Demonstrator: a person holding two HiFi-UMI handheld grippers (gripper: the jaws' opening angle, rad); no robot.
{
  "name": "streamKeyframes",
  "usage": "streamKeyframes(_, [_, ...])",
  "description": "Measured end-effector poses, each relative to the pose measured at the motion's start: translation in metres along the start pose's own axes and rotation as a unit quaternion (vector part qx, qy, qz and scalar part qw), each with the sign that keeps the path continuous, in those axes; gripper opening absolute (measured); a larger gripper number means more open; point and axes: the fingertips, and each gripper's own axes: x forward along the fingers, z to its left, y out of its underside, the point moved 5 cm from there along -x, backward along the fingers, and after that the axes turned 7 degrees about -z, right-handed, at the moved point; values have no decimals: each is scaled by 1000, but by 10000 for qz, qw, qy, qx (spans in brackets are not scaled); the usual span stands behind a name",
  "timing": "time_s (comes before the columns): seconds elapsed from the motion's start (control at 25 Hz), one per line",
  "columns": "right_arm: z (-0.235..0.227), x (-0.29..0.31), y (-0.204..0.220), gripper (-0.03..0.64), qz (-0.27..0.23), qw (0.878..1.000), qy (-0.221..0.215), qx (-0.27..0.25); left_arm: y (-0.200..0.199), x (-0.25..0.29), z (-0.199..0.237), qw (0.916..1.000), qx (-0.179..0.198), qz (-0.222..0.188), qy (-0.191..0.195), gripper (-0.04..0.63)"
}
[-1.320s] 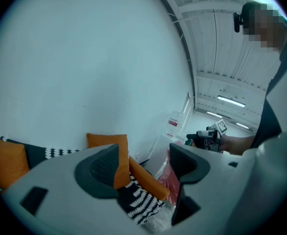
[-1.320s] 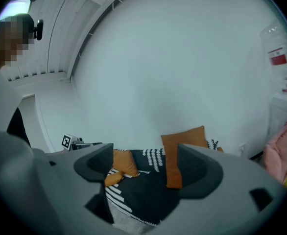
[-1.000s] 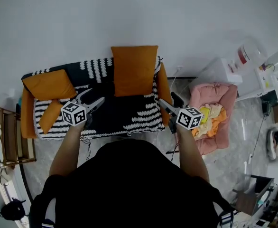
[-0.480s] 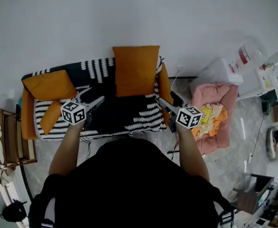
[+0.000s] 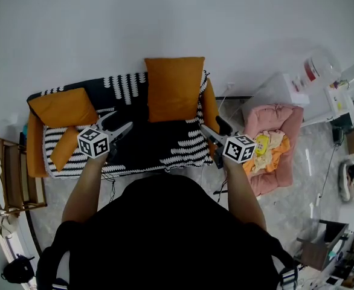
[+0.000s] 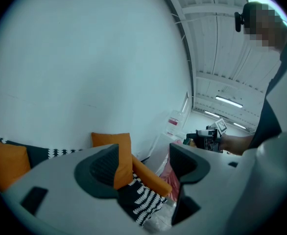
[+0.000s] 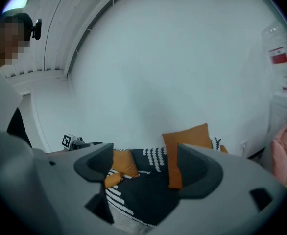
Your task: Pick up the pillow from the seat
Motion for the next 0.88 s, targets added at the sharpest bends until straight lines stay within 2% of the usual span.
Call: streamKeyframes(0.88, [17, 6, 14, 399, 76, 10000, -44, 29, 1, -22, 3, 9999, -59, -130, -65, 330])
